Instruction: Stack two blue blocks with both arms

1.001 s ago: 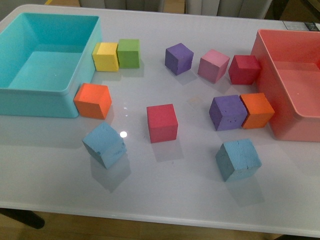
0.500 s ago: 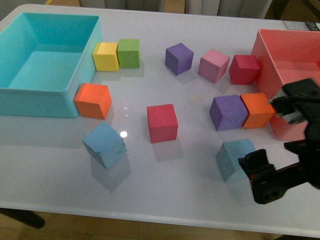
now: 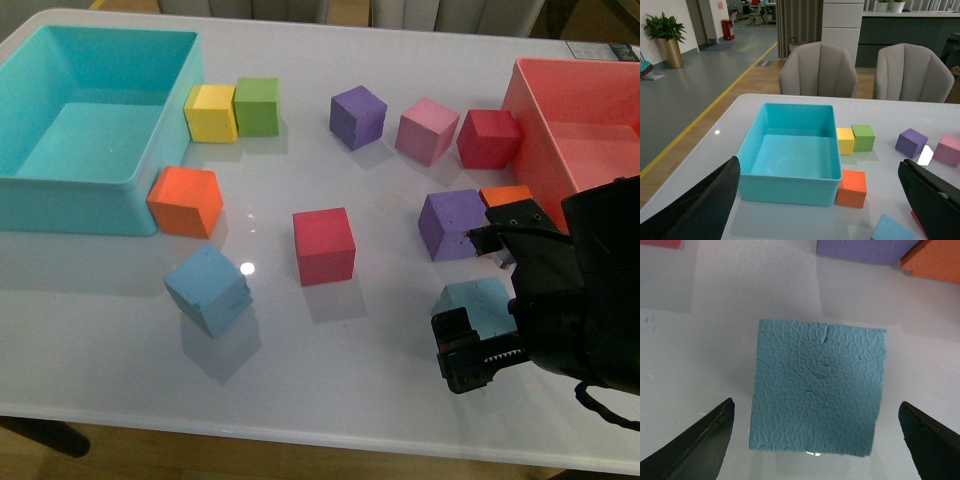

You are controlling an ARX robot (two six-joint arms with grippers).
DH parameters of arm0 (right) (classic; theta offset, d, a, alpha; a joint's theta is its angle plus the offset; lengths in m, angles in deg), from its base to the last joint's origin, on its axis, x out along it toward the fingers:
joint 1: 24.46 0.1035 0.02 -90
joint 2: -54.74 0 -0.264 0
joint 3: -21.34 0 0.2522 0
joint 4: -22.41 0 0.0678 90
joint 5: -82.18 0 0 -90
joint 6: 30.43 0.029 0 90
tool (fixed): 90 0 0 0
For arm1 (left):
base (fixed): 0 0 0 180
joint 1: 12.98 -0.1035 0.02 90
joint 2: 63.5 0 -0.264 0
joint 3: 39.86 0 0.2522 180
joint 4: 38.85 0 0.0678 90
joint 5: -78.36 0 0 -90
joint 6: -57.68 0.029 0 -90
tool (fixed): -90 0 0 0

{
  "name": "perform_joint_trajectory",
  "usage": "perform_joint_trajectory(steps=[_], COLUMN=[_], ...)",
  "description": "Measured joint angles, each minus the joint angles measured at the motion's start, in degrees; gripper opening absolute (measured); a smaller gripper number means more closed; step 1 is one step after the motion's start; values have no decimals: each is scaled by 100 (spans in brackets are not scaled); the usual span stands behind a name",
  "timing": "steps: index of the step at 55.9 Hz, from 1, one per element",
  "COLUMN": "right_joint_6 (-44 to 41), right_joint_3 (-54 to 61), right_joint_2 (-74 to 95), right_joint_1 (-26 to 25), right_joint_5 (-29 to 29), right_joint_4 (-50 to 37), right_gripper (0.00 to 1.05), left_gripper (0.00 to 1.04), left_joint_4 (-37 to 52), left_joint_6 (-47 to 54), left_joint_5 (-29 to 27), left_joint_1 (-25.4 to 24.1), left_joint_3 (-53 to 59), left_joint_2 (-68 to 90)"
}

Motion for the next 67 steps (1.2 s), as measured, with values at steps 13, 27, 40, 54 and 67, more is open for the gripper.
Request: perform_joint_trajectory(steps=[13,27,40,54,67], right_joint_6=[168,214,393,472,688], right_joint_3=[-85,186,46,-1491,-3410], right_joint_2=[76,-737,-1882,-1360,85], right_joint_1=[59,79,68,133,411], right_joint_5=[-9,240,562,446,457], right_joint_4=[201,468,1180,1394,2000], right_gripper=[82,48,35,31,31], left_gripper=[96,96,96,96,96], left_joint_4=[0,0,0,0,0], left_joint_6=[0,0,0,0,0], left_joint_5=[0,0,0,0,0], left_joint_1=[0,0,0,0,0], left_joint_3=[0,0,0,0,0], left_joint_2=[0,0,0,0,0])
